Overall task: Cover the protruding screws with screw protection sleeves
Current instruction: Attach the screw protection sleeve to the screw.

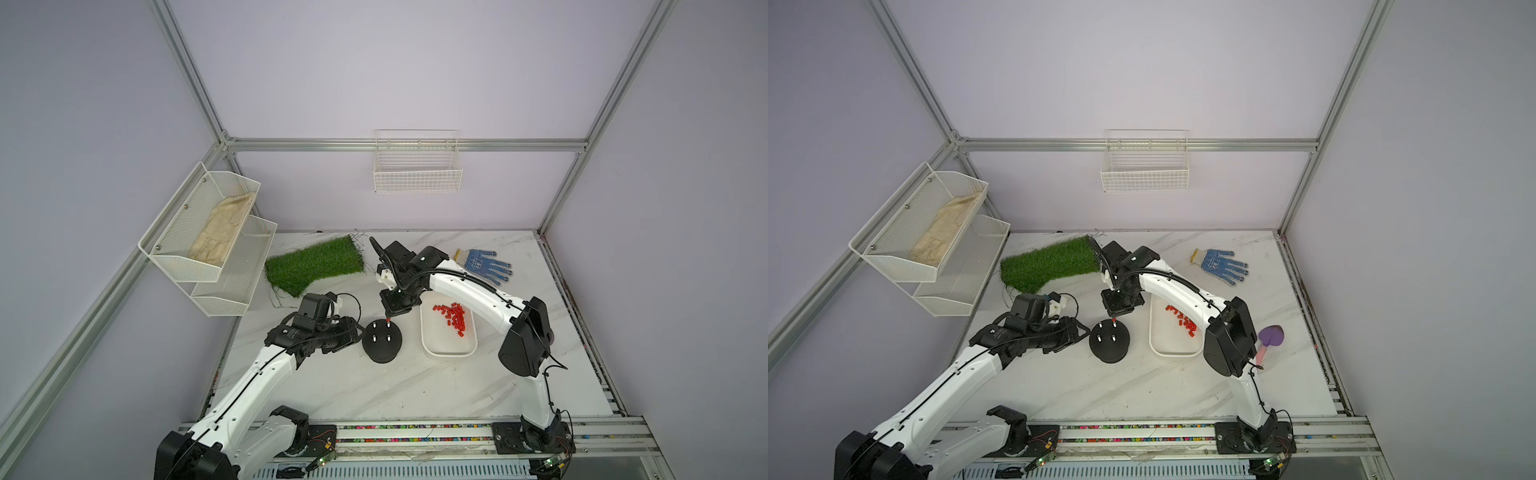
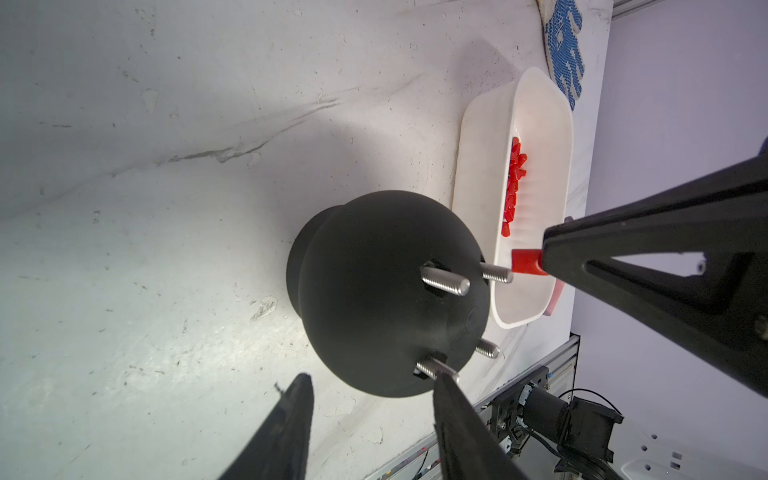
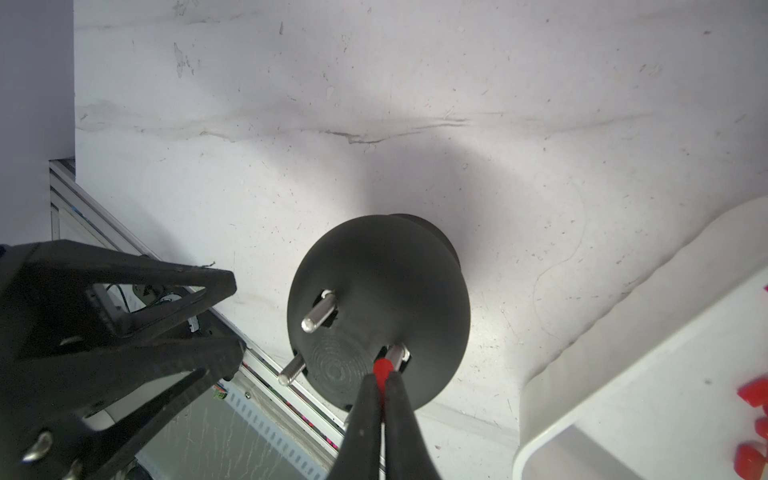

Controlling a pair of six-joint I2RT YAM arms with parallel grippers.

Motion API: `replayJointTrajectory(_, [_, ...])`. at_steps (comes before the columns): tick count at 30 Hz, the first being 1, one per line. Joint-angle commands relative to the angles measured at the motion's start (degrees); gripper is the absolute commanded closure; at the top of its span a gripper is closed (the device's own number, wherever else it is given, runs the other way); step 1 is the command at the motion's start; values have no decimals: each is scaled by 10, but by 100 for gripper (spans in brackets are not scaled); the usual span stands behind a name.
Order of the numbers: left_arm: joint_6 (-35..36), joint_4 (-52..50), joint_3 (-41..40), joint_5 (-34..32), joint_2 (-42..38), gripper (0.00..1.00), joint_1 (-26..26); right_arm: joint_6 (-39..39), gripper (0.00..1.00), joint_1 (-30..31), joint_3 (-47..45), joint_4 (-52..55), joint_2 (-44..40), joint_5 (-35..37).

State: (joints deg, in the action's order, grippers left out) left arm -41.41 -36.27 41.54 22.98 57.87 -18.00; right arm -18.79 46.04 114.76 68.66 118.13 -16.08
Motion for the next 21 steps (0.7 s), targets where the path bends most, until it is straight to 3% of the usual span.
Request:
replayJointTrajectory(1, [-7, 19, -9, 9, 1, 52, 4, 7, 92, 3, 13, 19, -12, 6])
replayJointTrajectory(21, [-14, 25, -11, 19, -5, 51, 3, 9, 92, 4, -1, 32, -33, 3])
